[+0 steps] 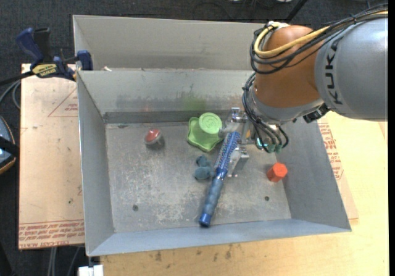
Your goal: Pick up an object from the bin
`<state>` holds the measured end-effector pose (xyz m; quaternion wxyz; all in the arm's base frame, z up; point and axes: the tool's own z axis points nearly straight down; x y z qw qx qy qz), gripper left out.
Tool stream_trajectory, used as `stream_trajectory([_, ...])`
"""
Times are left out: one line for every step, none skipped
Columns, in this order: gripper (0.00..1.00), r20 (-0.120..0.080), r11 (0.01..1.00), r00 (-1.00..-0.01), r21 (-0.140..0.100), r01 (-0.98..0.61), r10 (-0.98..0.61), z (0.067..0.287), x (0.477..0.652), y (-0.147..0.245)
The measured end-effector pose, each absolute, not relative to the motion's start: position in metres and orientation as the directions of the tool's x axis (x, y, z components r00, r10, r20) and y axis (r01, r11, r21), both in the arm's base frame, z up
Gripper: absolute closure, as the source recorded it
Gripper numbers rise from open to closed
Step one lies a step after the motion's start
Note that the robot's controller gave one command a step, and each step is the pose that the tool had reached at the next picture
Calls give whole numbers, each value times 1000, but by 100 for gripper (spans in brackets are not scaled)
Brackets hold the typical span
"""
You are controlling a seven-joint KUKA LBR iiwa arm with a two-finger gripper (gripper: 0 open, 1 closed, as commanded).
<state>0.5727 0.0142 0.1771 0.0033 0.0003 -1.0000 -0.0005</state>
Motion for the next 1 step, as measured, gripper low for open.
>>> stream_trajectory([0,-10,935,-935,2,-354,-354,76,574,-13])
